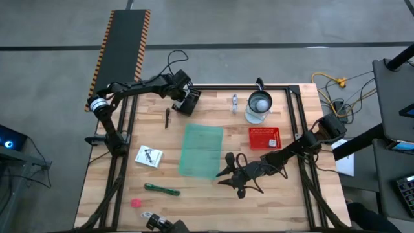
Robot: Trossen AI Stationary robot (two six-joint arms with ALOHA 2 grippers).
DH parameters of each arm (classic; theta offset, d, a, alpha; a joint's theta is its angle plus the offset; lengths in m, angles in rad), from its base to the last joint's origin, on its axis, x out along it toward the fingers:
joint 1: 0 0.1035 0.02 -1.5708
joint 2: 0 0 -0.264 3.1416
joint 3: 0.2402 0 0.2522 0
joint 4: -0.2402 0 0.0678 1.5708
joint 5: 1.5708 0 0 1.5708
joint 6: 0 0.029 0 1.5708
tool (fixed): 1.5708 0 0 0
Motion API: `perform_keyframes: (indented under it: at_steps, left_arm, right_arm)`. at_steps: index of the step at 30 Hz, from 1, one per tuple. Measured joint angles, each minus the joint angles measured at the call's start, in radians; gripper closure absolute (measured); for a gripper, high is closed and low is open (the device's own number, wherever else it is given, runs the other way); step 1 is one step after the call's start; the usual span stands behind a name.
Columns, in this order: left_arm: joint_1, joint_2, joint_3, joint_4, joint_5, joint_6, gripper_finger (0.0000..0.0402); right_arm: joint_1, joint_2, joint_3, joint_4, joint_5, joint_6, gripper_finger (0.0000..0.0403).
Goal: Pick and place items into bin
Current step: Put the bottom right card reader box into the black basket, then put the card reader box into the black basket
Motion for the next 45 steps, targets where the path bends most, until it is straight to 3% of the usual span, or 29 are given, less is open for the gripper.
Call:
perform_keyframes:
  at_steps: [10,24,38,45]
  left_arm:
    - [0.0,-0.002,0.0,0.0,-0.001,0.009,0.0304]
    - [0.0,-0.049,0.0,-0.006,0.087,0.112,0.0299]
    - [-0.009,-0.294,0.011,-0.163,0.101,0.133,0.0298]
    - [-0.077,-0.436,0.003,-0.293,0.103,0.133,0.0298]
  right_arm:
    - [0.0,0.0,0.0,0.0,0.0,0.0,0.0283]
    - [0.0,0.0,0.0,0.0,0.001,0.0,0.0284]
    - [0.0,0.0,0.0,0.0,0.001,0.0,0.0278]
    - [0.0,0.0,0.0,0.0,0.001,0.0,0.0286]
